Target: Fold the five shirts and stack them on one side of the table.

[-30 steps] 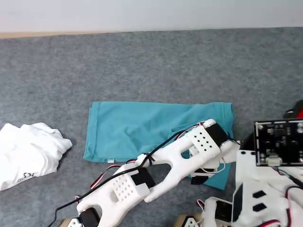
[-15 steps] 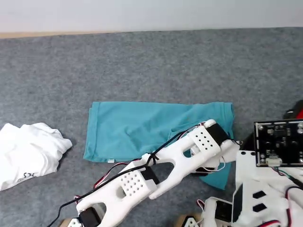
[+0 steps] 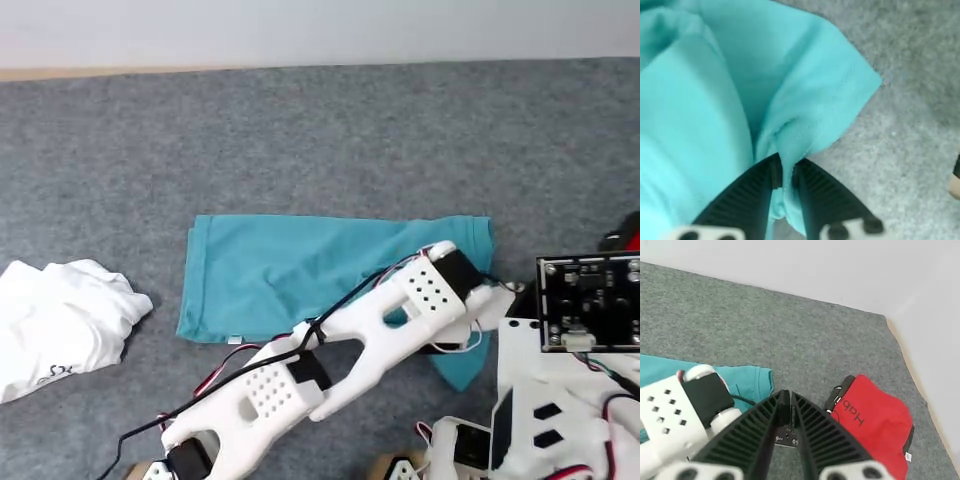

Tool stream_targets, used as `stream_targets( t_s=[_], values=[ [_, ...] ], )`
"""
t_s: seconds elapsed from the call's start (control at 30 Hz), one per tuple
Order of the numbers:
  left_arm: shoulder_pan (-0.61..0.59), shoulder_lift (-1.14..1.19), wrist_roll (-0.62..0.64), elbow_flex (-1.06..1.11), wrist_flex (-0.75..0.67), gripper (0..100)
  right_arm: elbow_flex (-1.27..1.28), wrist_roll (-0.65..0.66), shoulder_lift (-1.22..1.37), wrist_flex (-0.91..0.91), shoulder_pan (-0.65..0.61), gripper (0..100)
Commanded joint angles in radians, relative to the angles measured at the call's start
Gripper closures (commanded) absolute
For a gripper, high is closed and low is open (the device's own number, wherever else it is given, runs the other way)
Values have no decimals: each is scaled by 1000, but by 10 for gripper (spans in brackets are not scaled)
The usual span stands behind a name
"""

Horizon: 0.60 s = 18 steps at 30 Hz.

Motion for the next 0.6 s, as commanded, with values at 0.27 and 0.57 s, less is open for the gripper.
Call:
stream_targets(
  t_s=[0.27,0.57],
  values=[
    [-152,-38,-9,-104,-44,995,5,-12,1,33,12,987],
    [-256,121,-8,-320,-37,995,5,-12,1,35,12,987]
  ],
)
